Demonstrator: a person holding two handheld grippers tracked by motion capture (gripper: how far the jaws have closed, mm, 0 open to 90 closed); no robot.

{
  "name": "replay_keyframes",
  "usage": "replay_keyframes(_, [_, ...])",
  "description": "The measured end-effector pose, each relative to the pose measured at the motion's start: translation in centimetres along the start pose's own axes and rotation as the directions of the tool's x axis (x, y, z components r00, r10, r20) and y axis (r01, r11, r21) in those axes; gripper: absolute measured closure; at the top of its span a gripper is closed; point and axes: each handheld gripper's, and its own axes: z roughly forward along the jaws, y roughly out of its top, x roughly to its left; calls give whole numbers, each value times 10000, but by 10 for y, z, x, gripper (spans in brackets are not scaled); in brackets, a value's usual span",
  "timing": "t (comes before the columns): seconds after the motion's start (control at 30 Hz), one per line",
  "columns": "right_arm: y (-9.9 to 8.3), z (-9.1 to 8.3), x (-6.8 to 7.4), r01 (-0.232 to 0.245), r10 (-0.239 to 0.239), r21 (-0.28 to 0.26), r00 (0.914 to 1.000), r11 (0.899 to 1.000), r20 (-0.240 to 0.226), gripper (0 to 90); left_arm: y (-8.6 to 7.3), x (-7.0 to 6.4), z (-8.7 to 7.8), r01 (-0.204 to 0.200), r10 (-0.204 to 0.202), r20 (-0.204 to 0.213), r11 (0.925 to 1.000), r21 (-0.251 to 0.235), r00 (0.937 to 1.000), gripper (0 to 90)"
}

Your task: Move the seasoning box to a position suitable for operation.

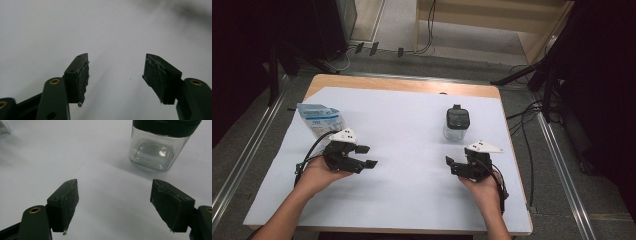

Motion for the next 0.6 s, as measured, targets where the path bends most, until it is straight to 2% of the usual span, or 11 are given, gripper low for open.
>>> replay_keyframes(0.17, [-1, 0, 0, 65, -65, 5, 10000, 10000, -41, 244, 1, -1, -1, 16, -15, 106, 10000, -86, 9999, 392])
replay_keyframes(0.23, [0, -1, 0, 70, -70, -19, 9999, 10000, -115, 264, 1, -1, -1, -33, 33, -104, 10000, 37, 9999, 398])
replay_keyframes(0.4, [-1, 0, 3, 347, -347, 28, 9994, 9994, -93, 264, 2, -2, 1, 40, -40, -111, 10000, -56, 9999, 408])
replay_keyframes(0.5, [-1, 0, 2, 298, -297, 54, 9995, 9995, -146, 269, 2, -2, 2, 39, -41, -148, 9999, -157, 9999, 407])
replay_keyframes(0.6, [0, -1, 2, 170, -169, 59, 9997, 9998, -161, 288, 2, -4, 3, -14, 15, -54, 10000, 55, 10000, 402])
